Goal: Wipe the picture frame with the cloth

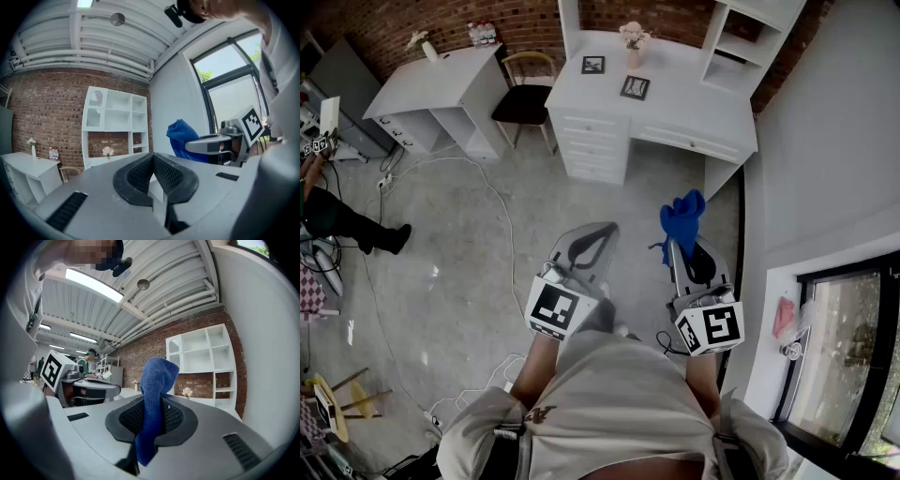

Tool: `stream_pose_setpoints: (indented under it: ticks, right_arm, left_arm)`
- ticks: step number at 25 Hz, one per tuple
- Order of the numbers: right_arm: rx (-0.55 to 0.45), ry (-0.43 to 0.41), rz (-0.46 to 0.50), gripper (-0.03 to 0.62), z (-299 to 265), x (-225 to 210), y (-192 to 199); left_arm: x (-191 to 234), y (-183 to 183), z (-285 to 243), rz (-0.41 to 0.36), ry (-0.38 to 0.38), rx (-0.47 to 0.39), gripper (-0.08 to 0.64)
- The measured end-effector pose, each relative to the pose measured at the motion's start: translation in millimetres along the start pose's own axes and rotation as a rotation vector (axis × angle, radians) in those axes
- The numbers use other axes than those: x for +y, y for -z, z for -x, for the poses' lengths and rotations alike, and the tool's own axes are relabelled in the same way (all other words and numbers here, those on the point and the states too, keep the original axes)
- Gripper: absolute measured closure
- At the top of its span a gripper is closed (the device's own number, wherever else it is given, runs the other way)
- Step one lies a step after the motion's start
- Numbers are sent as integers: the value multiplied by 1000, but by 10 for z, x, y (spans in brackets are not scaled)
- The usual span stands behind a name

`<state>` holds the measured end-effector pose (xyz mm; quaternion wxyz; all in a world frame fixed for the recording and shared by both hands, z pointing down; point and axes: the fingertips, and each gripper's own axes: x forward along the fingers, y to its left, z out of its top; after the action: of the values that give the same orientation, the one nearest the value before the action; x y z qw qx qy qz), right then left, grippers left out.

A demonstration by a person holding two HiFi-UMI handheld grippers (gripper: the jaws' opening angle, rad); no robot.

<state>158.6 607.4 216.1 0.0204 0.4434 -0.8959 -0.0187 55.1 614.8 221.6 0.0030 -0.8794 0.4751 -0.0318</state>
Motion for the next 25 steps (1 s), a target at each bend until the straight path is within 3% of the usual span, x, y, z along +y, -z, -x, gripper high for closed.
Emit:
stream_pose_setpoints:
  ticks: [12, 25]
  right_arm:
    - [-7, -38, -18, 546, 286, 80, -15]
    - [-16, -26, 2, 546, -373, -201, -37]
  left_arm:
    - [-272, -42, 196, -1, -35, -4, 563]
    - [261, -32, -308, 6, -32, -6, 564]
